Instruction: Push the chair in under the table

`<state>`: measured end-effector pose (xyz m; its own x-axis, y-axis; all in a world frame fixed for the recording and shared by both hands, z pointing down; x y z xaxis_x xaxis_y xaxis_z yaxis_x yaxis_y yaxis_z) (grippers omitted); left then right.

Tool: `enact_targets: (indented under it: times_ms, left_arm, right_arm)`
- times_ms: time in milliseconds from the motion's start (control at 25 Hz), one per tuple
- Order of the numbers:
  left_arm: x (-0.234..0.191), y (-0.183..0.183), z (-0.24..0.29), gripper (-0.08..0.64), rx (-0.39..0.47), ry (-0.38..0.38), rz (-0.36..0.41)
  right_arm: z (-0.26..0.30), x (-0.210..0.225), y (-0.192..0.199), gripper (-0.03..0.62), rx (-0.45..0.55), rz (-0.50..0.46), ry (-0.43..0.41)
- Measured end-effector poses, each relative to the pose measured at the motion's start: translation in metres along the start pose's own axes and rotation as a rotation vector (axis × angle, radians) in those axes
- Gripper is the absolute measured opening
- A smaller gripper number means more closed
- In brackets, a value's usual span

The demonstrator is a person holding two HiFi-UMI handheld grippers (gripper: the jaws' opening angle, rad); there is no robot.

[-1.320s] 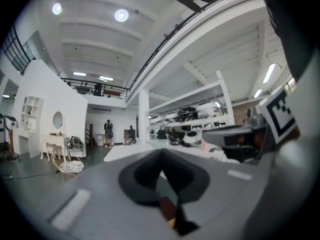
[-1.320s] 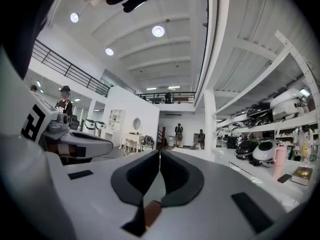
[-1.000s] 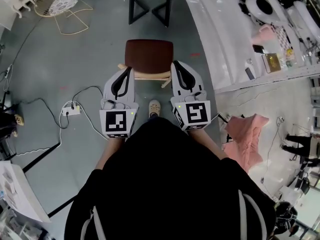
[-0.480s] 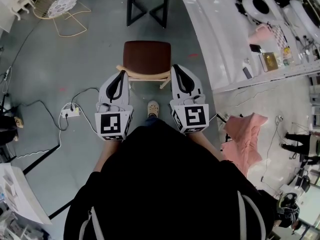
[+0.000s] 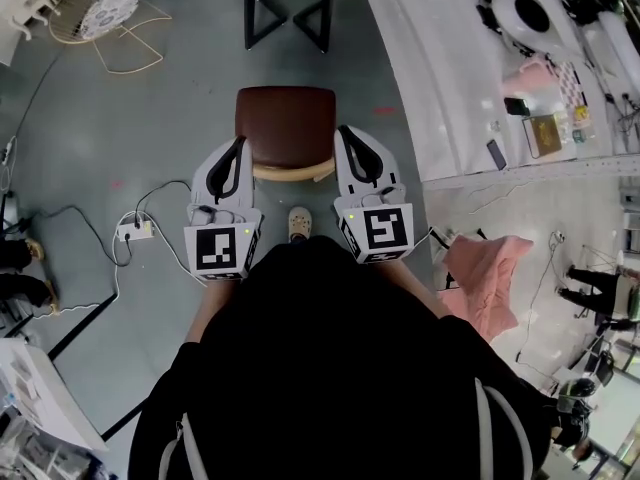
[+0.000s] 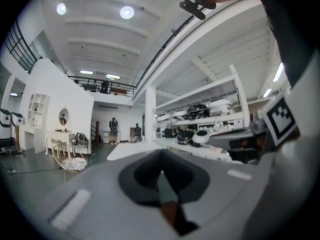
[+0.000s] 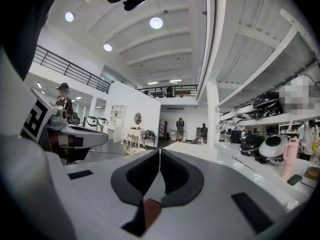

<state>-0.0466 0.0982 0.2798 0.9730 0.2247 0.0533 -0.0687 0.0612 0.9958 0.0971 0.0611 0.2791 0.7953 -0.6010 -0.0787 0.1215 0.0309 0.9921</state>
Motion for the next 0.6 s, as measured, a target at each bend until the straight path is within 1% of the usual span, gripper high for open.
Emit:
enact_targets:
  times_ms: [280,600]
  left_arm:
    - [-0.006,0.012,0.038,0.009,-0.017,0.011,-0.019]
    - [-0.015,0.015,0.069,0.009,-0.041,0.06,-0.008]
  right_arm:
    - [0.034,0.019,0.012,0.023,-0.016,0.009,-0.012]
    - [0.057,0.031,0.01,0.023,-0.026,0.01,0.011]
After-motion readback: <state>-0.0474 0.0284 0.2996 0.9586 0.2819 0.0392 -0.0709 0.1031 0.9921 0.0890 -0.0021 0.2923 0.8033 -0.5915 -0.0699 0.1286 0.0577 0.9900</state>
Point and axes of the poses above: the fingertips, and each gripper's own axes: z forward along the fingers, x to its right, y out of its underside, the point moved 1 cm from there along -z, backward along the fingers
